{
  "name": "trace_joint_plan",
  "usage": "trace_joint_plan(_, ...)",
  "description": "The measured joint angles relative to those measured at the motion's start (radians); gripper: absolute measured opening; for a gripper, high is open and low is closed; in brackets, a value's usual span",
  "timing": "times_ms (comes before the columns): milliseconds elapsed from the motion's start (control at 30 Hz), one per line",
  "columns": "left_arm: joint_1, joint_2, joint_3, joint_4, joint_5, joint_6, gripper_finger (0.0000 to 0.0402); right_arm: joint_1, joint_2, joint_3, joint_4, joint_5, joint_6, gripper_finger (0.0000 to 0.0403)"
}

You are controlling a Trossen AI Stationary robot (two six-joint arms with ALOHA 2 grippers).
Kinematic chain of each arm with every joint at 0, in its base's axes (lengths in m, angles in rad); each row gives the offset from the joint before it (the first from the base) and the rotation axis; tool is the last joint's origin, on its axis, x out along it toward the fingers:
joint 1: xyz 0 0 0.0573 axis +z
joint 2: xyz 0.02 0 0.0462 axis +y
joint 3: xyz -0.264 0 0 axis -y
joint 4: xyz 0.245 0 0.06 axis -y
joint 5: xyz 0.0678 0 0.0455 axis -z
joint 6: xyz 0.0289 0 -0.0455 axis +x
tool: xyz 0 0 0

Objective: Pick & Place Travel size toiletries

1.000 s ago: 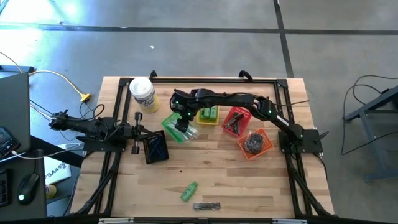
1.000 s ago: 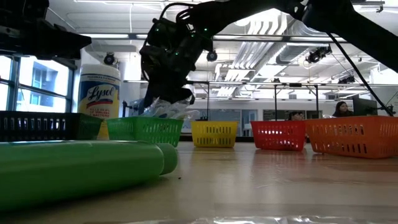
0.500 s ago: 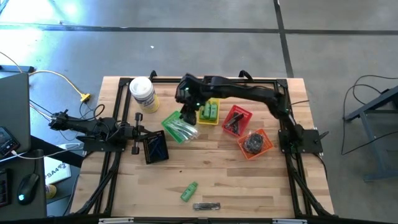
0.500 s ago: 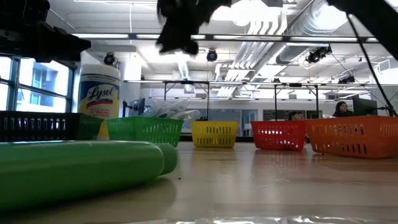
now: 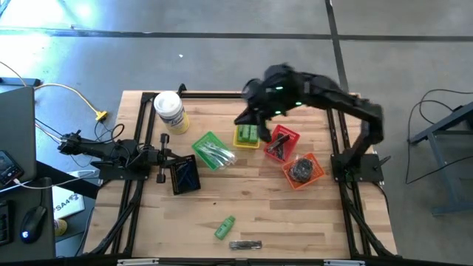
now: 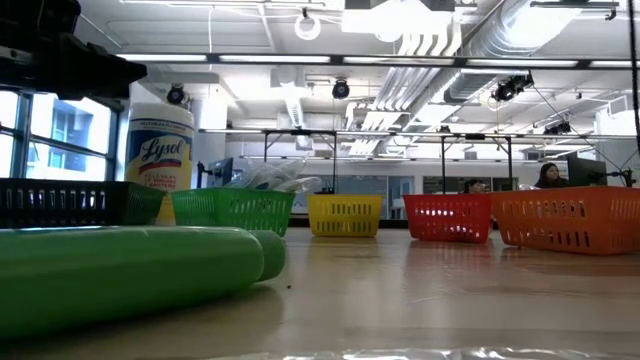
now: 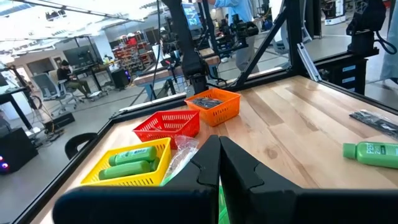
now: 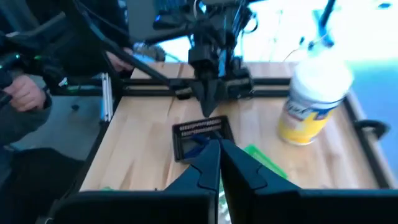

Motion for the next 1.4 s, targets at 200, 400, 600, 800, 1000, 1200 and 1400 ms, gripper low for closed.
trace_joint_plan(200, 0.000, 0.000, 0.000, -0.006, 0.000, -0.009, 0.0000, 0.035, -0.202, -0.148, 0.036, 0.079, -0.018, 0.0003)
trace_joint_plan(400, 0.000, 0.000, 0.000, -0.017, -0.001, -0.023, 0.0000, 0.048, -0.472, -0.422, 0.206, 0.108, 0.009, 0.0003)
trace_joint_plan(600, 0.000, 0.000, 0.000, -0.018, -0.001, -0.023, 0.0000, 0.047, -0.780, -0.790, 0.443, 0.108, 0.052, 0.0003)
trace_joint_plan(800, 0.000, 0.000, 0.000, -0.019, -0.001, -0.023, 0.0000, 0.047, -1.017, -1.129, 0.655, 0.108, 0.108, 0.0003)
trace_joint_plan(1000, 0.000, 0.000, 0.000, -0.018, -0.002, -0.027, 0.0000, 0.047, -1.189, -1.399, 0.816, 0.064, 0.100, 0.0003)
trace_joint_plan(1200, 0.000, 0.000, 0.000, -0.018, -0.003, -0.028, 0.0000, 0.047, -1.358, -1.626, 1.047, 0.127, 0.140, 0.0003)
trace_joint_plan(1400, 0.000, 0.000, 0.000, -0.018, -0.003, -0.034, 0.0000, 0.047, -1.469, -1.789, 1.115, 0.166, 0.143, 0.0003)
